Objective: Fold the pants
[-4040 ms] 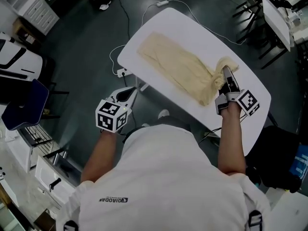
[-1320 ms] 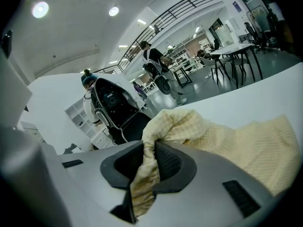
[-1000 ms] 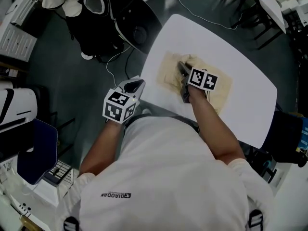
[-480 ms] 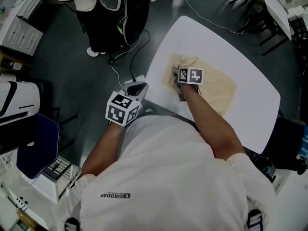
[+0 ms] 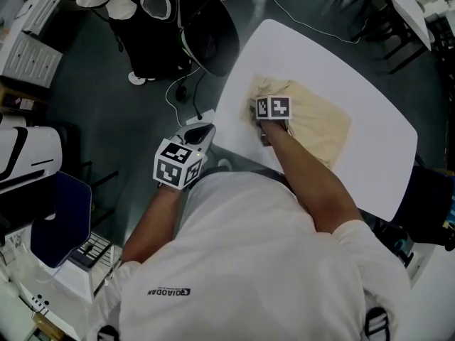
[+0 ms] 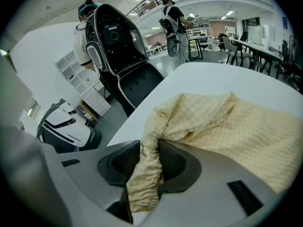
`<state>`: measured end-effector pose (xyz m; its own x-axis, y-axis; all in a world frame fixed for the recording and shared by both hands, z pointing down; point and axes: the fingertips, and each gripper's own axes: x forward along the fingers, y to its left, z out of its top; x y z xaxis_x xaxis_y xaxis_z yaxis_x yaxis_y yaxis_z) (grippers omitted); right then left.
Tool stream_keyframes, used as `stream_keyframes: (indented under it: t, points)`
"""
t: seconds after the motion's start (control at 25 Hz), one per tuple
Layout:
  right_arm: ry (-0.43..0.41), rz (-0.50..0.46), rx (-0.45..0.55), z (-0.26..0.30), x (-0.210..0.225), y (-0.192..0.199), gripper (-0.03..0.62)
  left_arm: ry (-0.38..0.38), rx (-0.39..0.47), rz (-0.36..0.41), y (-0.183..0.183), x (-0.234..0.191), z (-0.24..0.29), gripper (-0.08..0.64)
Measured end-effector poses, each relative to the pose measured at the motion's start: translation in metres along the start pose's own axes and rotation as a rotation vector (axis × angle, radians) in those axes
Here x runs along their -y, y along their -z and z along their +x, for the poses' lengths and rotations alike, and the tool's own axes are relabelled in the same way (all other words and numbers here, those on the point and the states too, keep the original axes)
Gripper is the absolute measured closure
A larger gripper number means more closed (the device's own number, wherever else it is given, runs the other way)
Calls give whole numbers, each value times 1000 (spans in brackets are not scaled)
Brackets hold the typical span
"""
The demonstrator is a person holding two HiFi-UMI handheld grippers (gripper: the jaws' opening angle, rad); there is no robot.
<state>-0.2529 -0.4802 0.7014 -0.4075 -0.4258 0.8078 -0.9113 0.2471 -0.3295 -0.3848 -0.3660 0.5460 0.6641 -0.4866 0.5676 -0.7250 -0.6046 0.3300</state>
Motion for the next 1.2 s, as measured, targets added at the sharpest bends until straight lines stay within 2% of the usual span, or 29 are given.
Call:
stream_keyframes:
  t: [0.12,0.2,0.28,0.56,0.8,1.0,1.2]
  points:
    - [-27,-3,-15,-1,-1,0,440,1,4,3,-1,2,-1,531]
    - [-52,-1,-10,-7,-4,-3,399,3,5,8,-1,4,-1,531]
    - [-62,-14,9,-17,-7,-7,385,4,6,10,-1,4,-1,531]
    - [-94,-47,108,-57,-11,-15,390,21,13,30,-5,13,8,532]
    - [-110,-38,208,-96,-5,-12,433,64,0,63,-8,32,28,531]
    - [-91,-14,276,-137,20,-4,502,121,-23,109,-17,61,50,532]
    - [-40,55,340,-179,58,14,552,162,-37,146,-26,87,75,532]
